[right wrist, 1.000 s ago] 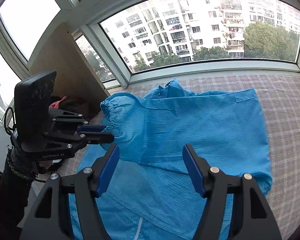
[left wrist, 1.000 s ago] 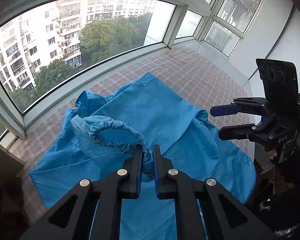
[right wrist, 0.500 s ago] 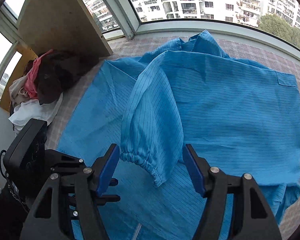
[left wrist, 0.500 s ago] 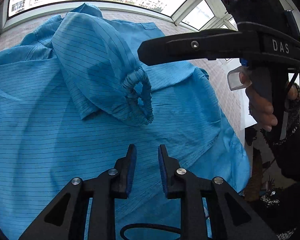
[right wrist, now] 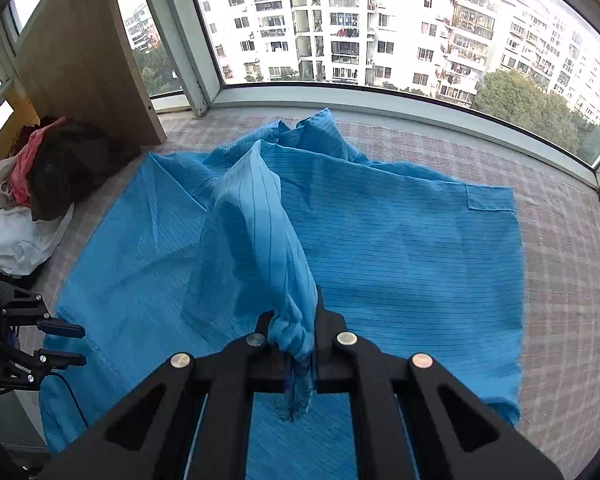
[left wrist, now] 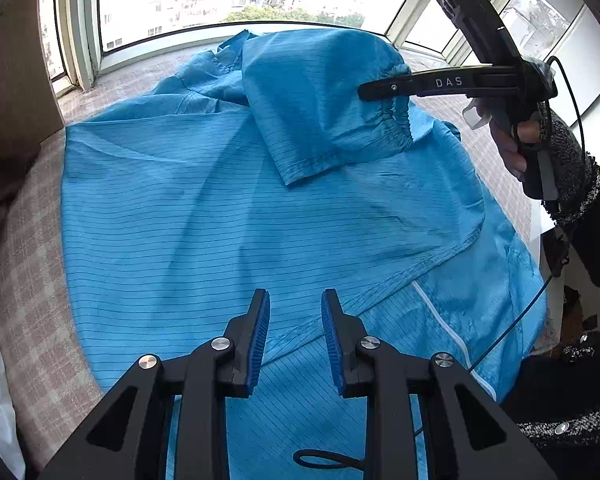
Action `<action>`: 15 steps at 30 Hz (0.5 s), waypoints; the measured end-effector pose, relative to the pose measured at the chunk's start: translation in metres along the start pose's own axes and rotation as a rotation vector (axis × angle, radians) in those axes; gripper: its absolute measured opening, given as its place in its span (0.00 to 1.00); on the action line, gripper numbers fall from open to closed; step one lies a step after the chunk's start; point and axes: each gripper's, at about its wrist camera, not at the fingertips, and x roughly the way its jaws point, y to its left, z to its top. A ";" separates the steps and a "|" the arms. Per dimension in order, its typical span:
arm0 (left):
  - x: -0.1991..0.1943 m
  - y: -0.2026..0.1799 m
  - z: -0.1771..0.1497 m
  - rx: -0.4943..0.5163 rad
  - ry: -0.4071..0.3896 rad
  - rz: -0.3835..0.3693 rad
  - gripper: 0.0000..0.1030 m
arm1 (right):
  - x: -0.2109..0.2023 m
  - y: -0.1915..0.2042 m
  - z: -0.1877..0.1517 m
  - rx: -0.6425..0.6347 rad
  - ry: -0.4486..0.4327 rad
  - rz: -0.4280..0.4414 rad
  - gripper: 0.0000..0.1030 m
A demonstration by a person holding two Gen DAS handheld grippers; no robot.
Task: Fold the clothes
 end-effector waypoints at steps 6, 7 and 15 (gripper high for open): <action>0.026 -0.025 0.061 0.192 0.039 0.037 0.27 | -0.131 -0.158 -0.001 0.183 -0.139 -0.299 0.06; 0.032 -0.028 0.074 0.239 0.047 0.051 0.31 | -0.147 -0.179 -0.004 0.209 -0.149 -0.337 0.06; 0.052 0.038 0.162 0.322 0.109 0.209 0.34 | -0.187 -0.267 -0.034 0.324 -0.120 -0.474 0.06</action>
